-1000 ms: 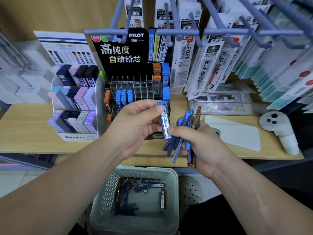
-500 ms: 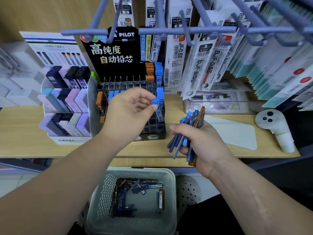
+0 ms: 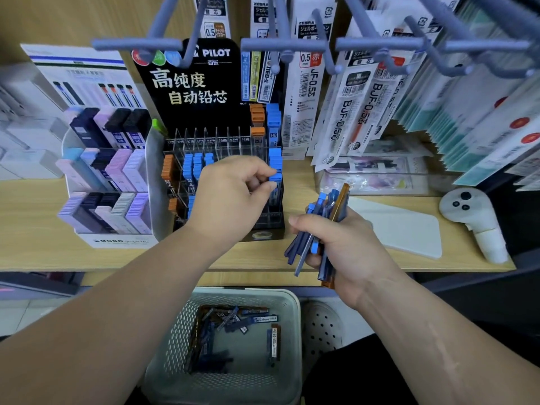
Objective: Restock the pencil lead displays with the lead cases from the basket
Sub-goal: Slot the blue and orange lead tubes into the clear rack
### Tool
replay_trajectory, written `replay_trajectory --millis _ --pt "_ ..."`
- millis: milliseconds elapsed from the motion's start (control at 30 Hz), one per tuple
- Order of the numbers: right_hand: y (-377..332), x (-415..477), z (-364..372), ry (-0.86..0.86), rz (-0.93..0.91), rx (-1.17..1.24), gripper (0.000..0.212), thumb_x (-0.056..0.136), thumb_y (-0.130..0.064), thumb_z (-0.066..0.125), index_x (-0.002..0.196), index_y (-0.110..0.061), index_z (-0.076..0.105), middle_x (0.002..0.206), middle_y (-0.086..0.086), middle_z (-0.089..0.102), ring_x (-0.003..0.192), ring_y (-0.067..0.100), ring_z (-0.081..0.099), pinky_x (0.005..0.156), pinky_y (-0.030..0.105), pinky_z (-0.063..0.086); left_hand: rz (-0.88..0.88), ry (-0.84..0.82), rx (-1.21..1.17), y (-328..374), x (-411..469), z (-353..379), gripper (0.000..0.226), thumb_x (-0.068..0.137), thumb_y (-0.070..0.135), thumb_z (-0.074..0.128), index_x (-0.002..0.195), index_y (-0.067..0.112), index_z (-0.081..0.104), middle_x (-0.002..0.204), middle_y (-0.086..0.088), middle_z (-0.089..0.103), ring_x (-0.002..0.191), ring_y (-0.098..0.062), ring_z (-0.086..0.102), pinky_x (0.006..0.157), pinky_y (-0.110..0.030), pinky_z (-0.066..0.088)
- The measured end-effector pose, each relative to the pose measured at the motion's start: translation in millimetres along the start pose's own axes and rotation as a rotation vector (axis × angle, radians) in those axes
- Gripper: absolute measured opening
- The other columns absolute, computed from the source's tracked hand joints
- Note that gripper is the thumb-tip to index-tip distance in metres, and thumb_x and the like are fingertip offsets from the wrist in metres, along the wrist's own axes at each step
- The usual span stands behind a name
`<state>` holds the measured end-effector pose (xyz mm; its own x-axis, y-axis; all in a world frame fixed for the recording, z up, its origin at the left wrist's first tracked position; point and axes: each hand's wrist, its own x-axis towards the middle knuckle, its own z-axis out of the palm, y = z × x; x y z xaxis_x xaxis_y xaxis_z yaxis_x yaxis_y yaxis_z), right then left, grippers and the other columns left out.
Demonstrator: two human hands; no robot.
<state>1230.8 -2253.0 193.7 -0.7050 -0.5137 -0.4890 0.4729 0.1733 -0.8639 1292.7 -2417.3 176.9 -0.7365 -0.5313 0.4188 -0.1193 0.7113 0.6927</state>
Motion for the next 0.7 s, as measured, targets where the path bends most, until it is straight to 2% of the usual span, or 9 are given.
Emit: replay_trajectory --millis 133,300,367,633,700 --pt "-1.2 -1.0 0.2 -0.003 -0.005 -0.007 0.022 0.079 -0.010 0.080 0.091 -0.008 0.061 0.080 0.016 0.068 0.068 0.029 0.055 0.044 0.024 0.039 0.000 -0.019 0.001 0.5 1.6 1.1 0.013 0.082 0.007 0.079 0.093 0.014 0.077 0.072 0.001 0.065 0.066 -0.003 0.056 0.070 -0.023 0.052" --pt "-1.8 -0.9 0.8 -0.007 -0.009 -0.002 0.020 0.080 -0.009 0.079 0.090 -0.008 0.062 0.080 0.016 0.067 0.067 0.027 0.052 0.044 0.023 0.039 -0.081 -0.062 -0.084 1.2 3.5 2.0 0.011 0.082 0.009 0.079 0.091 0.016 0.076 0.073 0.016 0.063 0.063 -0.006 0.060 0.066 -0.013 0.050" --pt "-1.5 -0.8 0.5 -0.009 -0.008 0.005 0.021 0.080 -0.009 0.079 0.091 -0.007 0.061 0.080 0.017 0.067 0.069 0.029 0.053 0.043 0.023 0.038 -0.061 -0.067 -0.055 1.2 3.9 1.6 0.010 0.083 0.009 0.079 0.090 0.016 0.076 0.070 0.018 0.058 0.060 -0.003 0.055 0.064 -0.011 0.046" --pt "-1.6 -1.1 -2.4 -0.009 -0.002 0.003 0.025 0.080 -0.011 0.080 0.095 -0.007 0.061 0.081 0.015 0.069 0.069 0.028 0.054 0.044 0.023 0.040 0.094 -0.098 0.115 -5.6 6.4 -4.6 0.007 0.080 0.005 0.080 0.085 0.008 0.075 0.064 0.006 0.054 0.062 0.005 0.048 0.066 -0.003 0.035" --pt "-2.1 -1.2 -3.3 -0.015 -0.003 0.000 0.023 0.080 -0.012 0.080 0.093 -0.008 0.061 0.079 0.014 0.069 0.067 0.027 0.053 0.045 0.023 0.040 0.084 -0.100 0.147 -4.3 3.3 -3.2 0.006 0.080 0.007 0.081 0.084 0.009 0.076 0.063 0.014 0.050 0.063 0.007 0.047 0.066 -0.004 0.035"
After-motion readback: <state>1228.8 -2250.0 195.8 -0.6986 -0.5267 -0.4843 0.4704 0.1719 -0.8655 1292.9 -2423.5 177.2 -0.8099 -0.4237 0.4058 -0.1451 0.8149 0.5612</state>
